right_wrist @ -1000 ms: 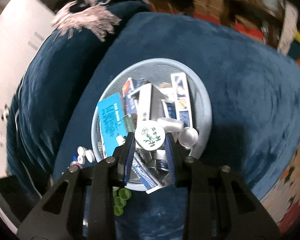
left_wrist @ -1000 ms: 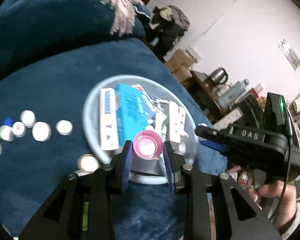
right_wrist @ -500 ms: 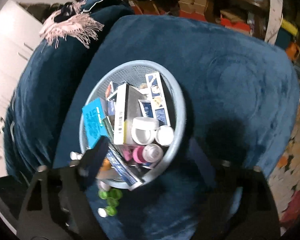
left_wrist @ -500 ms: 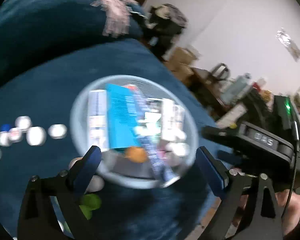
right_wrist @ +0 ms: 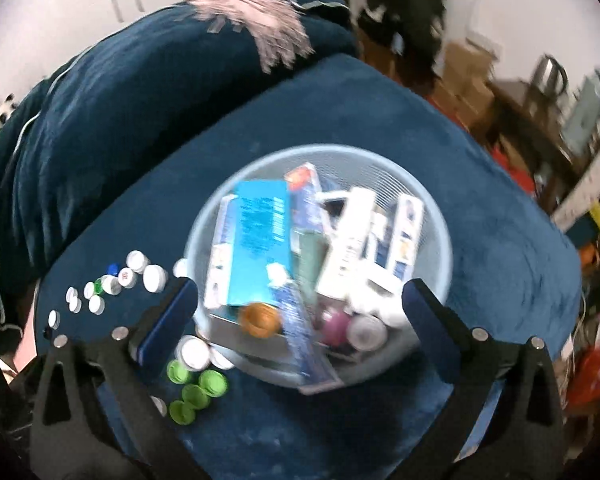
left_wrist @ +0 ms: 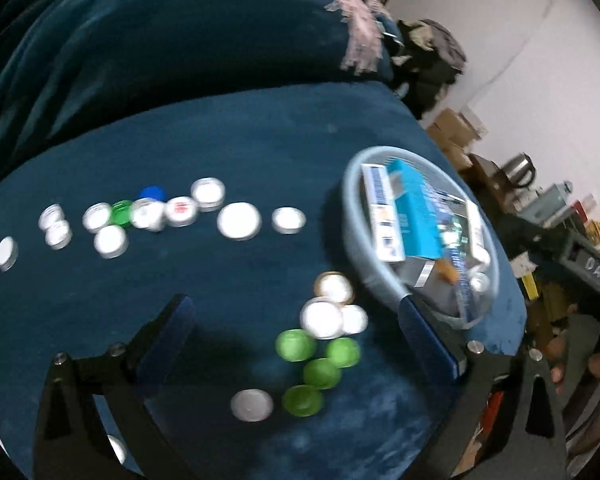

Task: Organize objects
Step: 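Move both open tools back over the caps on the table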

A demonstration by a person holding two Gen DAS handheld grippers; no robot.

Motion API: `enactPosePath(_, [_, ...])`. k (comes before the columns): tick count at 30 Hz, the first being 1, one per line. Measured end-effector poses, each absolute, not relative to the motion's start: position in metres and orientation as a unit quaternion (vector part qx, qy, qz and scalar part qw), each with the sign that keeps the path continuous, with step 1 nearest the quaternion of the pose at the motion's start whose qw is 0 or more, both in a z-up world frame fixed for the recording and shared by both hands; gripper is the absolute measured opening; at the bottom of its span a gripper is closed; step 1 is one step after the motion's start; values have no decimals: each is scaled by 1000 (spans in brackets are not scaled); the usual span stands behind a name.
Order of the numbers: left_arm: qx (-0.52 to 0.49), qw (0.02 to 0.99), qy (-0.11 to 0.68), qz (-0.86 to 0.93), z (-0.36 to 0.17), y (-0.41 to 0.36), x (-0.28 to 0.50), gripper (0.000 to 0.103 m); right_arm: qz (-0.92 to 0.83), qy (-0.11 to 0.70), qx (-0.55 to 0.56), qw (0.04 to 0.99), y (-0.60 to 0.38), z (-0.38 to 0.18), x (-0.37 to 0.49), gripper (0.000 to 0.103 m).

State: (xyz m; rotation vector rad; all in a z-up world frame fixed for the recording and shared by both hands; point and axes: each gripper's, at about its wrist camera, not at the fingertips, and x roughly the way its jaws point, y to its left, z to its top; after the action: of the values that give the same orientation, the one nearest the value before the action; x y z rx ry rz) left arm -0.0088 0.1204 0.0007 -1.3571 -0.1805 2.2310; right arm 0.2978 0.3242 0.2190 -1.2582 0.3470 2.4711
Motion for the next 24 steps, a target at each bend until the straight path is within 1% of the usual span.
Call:
enactPosePath(6, [-521,201,-94,825,-29,67,-29,102,888,63,-443,108,265,216,260,103])
enactPosePath(12, [-544,130,-115,821,-61,11,-42,102,869,-16,-494,25,186,178,217,103])
enactPosePath(19, [-552,78,-147,817,-89,-43,-54,102,844,-33,-535,-25,136,135,185,103])
enactPosePath(24, [-564,44,-154,810,-107,-70,-57,102,785,-20,-619,-17,126,74,169,103])
